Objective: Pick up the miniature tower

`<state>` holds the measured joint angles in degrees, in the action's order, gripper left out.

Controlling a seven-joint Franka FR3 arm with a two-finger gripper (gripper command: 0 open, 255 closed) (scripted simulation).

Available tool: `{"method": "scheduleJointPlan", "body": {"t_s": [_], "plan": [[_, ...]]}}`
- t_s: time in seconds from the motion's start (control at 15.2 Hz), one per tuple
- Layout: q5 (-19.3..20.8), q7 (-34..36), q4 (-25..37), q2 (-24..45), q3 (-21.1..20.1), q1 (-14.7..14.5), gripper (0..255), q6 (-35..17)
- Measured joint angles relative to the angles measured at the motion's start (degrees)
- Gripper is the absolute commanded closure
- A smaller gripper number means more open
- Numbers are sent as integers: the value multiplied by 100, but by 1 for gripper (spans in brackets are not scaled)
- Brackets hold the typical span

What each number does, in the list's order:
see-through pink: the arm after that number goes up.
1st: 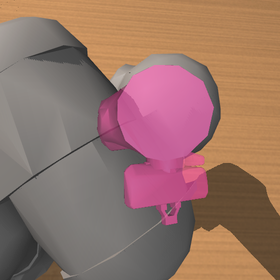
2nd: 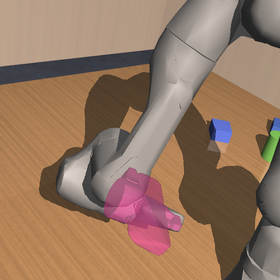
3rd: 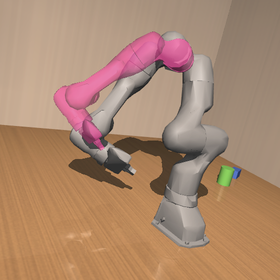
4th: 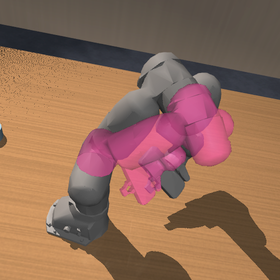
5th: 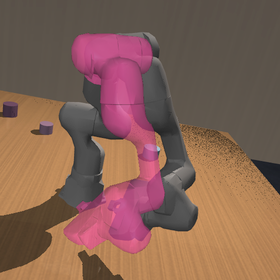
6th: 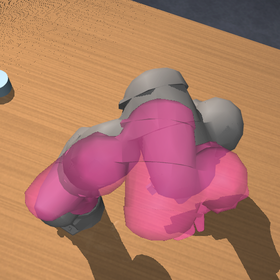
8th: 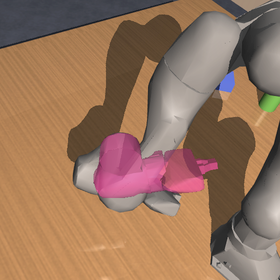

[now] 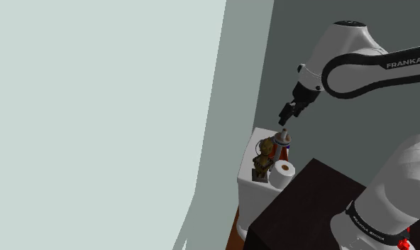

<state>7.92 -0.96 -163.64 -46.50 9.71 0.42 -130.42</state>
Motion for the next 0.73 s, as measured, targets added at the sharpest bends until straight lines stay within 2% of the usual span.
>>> {"method": "scheduleJointPlan", "body": {"t_s": [0.13, 0.46, 0.59, 0.73], "plan": [[97, -130, -256, 258, 136, 31, 0, -687], [223, -495, -503, 1580, 556, -53, 0, -2641], [139, -739, -439, 2349, 852, -259, 0, -3512], [-58, -1027, -404, 2925, 1214, -598, 0, -4207]]}}
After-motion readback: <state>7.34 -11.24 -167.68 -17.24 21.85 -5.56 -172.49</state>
